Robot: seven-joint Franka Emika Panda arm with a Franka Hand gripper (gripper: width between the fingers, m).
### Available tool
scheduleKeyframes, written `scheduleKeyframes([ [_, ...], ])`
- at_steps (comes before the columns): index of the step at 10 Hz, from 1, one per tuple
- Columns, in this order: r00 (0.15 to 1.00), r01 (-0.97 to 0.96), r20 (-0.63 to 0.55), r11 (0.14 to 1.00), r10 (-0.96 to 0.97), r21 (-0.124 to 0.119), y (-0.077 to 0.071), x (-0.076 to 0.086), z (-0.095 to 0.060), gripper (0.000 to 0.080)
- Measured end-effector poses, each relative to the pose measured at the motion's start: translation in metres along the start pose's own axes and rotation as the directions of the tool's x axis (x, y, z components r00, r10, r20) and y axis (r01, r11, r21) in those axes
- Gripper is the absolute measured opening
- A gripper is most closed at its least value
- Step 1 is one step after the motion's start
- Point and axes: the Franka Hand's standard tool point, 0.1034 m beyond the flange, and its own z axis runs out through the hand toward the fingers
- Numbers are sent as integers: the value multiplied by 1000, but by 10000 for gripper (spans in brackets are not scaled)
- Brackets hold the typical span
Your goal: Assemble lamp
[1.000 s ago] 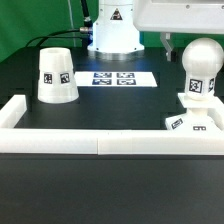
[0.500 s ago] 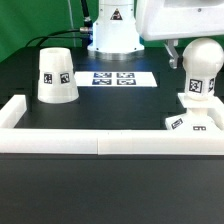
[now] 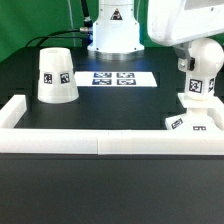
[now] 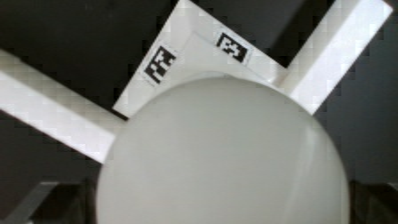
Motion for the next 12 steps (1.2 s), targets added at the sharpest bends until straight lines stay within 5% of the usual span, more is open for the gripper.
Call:
scheduleKeyframes([
  [4, 964, 265, 5, 964, -265, -8, 3, -1, 0, 699],
  [5, 969, 246, 5, 969, -246, -8, 3, -1, 0, 699],
  [7, 970, 245, 5, 970, -245, -8, 4, -2, 0, 576],
  [10, 976, 217, 4, 976, -217, -8, 4, -2, 0, 576],
  [12, 1000, 10, 2, 1000, -10, -8, 2, 0, 0, 576],
])
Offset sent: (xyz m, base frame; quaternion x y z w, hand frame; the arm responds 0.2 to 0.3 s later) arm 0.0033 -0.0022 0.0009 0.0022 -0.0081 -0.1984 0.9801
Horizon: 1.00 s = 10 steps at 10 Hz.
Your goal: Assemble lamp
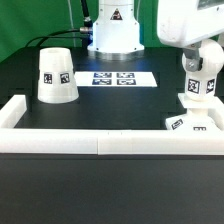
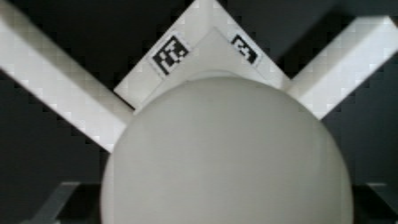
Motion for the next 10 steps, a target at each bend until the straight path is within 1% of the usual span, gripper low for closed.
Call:
scheduleKeyframes([
  [2, 979, -206, -1, 979, 206, 0, 1, 0, 0, 576],
  [3, 950, -311, -1, 950, 311, 1, 1, -1, 0, 577],
  [4, 887, -461, -1, 887, 461, 1, 2, -1, 0, 577],
  [6, 788, -616, 0, 788, 616, 0, 3, -1, 0, 577],
  [9, 673, -739, 0, 673, 739, 0, 3, -2, 0, 578],
  [10, 615, -789, 0, 615, 789, 0, 3, -2, 0, 578],
])
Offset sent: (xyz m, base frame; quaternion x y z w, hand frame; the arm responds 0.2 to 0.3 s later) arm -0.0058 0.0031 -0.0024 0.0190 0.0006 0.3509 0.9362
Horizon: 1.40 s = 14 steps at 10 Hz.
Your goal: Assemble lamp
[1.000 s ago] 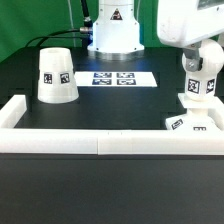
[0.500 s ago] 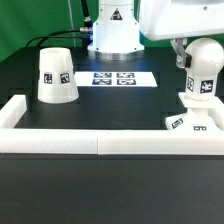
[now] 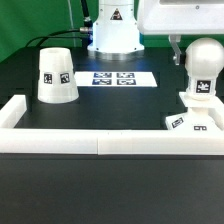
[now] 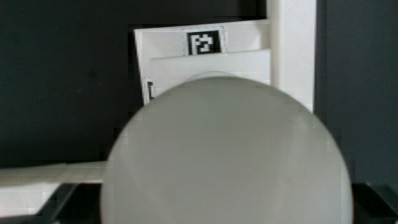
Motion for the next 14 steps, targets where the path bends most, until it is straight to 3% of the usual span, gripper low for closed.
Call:
scheduleKeyframes([
  [2, 987, -162, -4, 987, 162, 1, 1, -2, 1, 579],
  [5, 899, -438, 3, 899, 438, 6, -2, -4, 1, 579],
  [8, 701, -713, 40, 700, 712, 23, -2, -5, 2, 579],
  [11, 580, -814, 60, 580, 812, 22, -3, -5, 2, 579],
  [13, 600, -800, 66, 599, 798, 25, -5, -6, 3, 679],
  [14, 635, -772, 66, 635, 770, 26, -5, -6, 3, 679],
])
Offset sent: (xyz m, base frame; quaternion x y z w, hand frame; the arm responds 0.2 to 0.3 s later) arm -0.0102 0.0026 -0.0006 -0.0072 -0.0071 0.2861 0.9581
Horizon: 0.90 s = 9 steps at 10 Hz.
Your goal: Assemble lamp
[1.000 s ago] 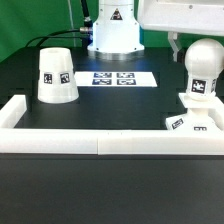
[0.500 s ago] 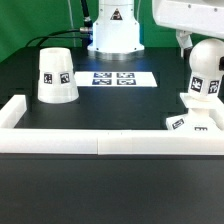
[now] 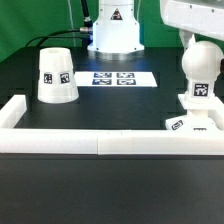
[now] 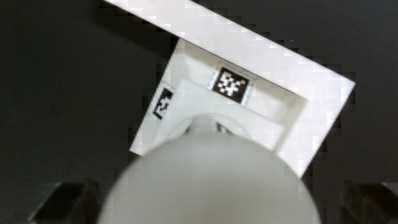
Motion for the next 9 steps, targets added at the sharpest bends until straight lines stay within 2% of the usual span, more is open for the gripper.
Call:
scheduleKeyframes([
  [5, 958, 288, 0, 958, -288, 0, 0, 0, 1, 698],
  [6, 928, 373, 0, 928, -373, -1, 0, 0, 1, 698],
  [9, 749, 662, -3, 749, -662, -2, 0, 1, 0, 698],
])
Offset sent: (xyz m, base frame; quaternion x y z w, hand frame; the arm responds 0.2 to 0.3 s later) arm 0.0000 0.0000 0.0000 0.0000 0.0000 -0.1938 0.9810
